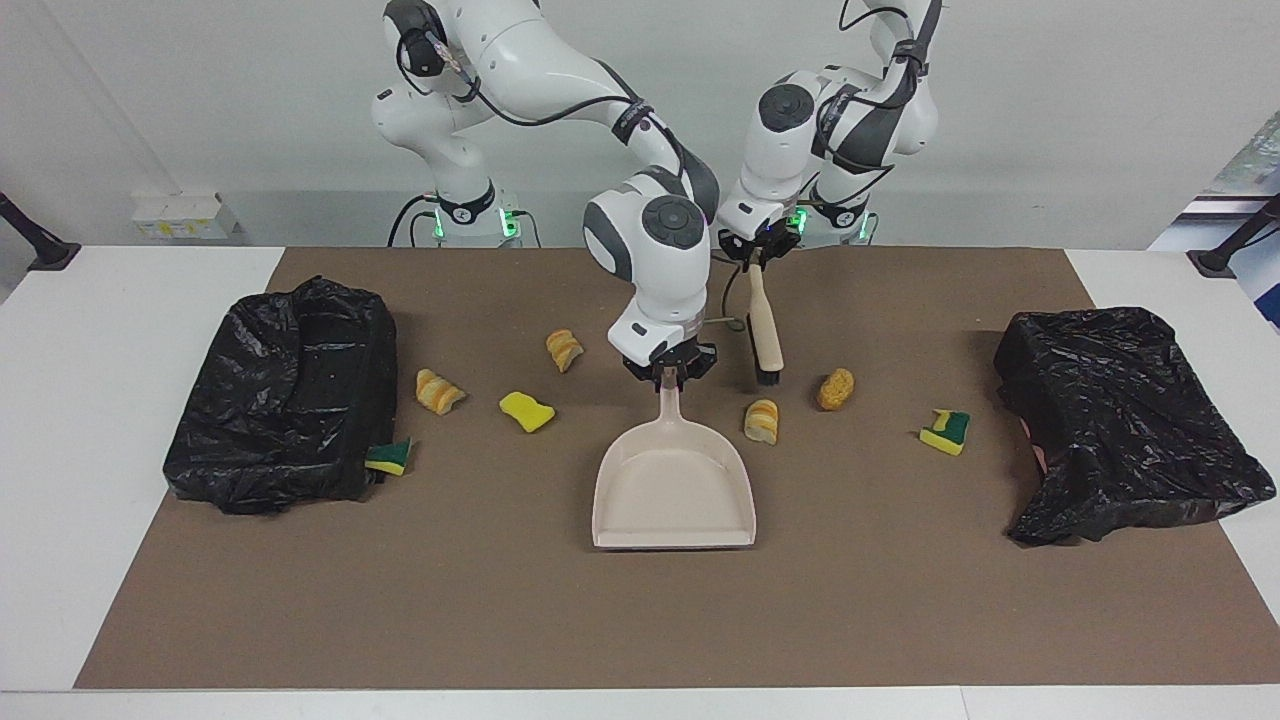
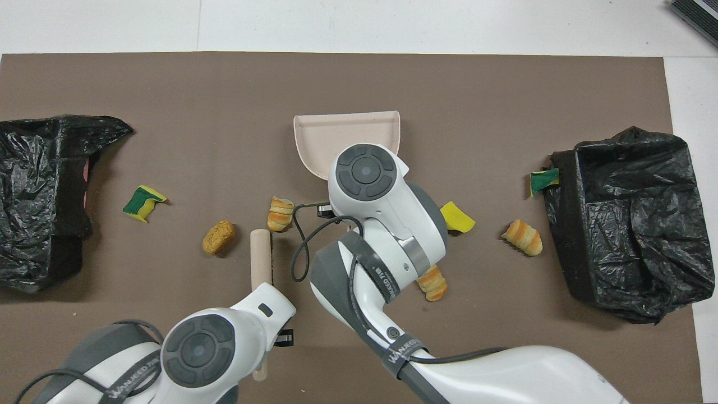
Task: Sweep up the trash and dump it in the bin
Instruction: 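Grasp the brush with the left gripper while the right gripper holds the dustpan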
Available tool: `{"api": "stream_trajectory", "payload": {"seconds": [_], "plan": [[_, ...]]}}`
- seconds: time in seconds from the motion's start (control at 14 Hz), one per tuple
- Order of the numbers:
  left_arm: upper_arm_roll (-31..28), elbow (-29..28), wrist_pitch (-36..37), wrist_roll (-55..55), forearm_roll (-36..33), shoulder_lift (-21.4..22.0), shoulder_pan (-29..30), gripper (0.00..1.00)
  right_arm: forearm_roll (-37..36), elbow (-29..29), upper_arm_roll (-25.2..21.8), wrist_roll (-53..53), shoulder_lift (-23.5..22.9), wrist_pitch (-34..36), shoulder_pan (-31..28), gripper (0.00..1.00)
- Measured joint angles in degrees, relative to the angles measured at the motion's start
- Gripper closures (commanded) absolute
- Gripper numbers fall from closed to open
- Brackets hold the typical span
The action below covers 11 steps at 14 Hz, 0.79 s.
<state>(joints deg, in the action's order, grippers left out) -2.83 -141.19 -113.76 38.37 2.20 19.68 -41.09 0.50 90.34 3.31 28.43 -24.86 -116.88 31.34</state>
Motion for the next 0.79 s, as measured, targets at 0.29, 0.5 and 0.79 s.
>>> {"api": "stream_trajectory", "payload": {"seconds": [0.29,0.5,0.79], "plan": [[-0.1,3.1,3.0,-1.6,-4.3,0.6,8.7,1.00,0.0,0.4,-0.1,-24.2,3.6,3.3,-3.1,1.00],[-0.1,3.5,3.0,-10.5,-8.1,0.1,16.2,1.00,-0.1,1.2,-0.1,-45.7,3.6,3.7,-4.0,1.00],[-0.3,7.0,1.8,-29.5,-10.2,-3.6,29.1,1.00,-0.1,1.6,-0.2,-72.8,3.3,4.0,-7.7,1.00]]}}
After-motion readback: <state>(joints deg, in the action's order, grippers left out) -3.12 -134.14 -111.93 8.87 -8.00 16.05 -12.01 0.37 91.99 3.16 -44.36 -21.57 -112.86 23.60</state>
